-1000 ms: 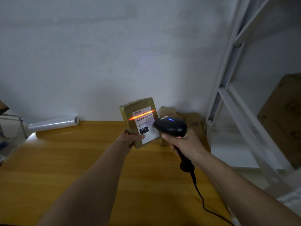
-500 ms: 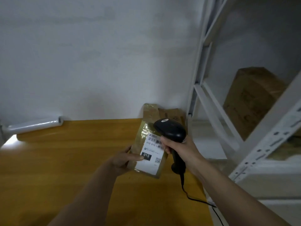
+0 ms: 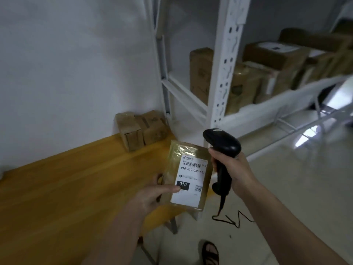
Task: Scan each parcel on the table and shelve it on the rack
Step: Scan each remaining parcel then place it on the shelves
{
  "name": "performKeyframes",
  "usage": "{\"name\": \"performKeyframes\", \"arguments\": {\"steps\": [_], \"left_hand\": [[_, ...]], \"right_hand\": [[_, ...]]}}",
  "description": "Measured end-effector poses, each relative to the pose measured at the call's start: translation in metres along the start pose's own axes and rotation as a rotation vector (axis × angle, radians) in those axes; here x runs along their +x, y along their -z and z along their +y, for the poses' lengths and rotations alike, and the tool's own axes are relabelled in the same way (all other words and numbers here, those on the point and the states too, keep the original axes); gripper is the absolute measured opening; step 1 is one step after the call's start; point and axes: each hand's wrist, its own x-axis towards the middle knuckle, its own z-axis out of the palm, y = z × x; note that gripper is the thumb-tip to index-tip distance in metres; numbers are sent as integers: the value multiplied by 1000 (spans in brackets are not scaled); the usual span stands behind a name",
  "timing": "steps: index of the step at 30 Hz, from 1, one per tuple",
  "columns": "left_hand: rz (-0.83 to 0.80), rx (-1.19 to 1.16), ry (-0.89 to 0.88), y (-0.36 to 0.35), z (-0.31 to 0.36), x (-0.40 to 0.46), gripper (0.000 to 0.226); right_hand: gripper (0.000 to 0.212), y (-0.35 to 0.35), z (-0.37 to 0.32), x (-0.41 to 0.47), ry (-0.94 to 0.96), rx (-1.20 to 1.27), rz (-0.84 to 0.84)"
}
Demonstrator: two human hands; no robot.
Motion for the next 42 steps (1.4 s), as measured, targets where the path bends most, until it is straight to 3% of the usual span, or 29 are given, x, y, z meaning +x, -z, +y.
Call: {"name": "performKeyframes", "arguments": {"steps": [6,11,14,19,31,42], "left_hand": [[81,29,-143,-70,-18,-34,102],[125,49,-223,-123,-18,-48,101],[93,52,-274,-155,-14,-44,88],[-17,38,-219,-229,-4,-16,93],[4,-5,-274,-377,16,59,85],[-8,42,-277,-464,41,133,55]], "right_hand": [[8,80,-10,-49,55,40,209],[19,131,-19,-67,96,135,284],[23,162,-25,-70,110,126,308],[15,233,-43,-60,119,133,363],[11,373,-107,-1,183,181,341],[10,441,-128,57,205,184,375]]}}
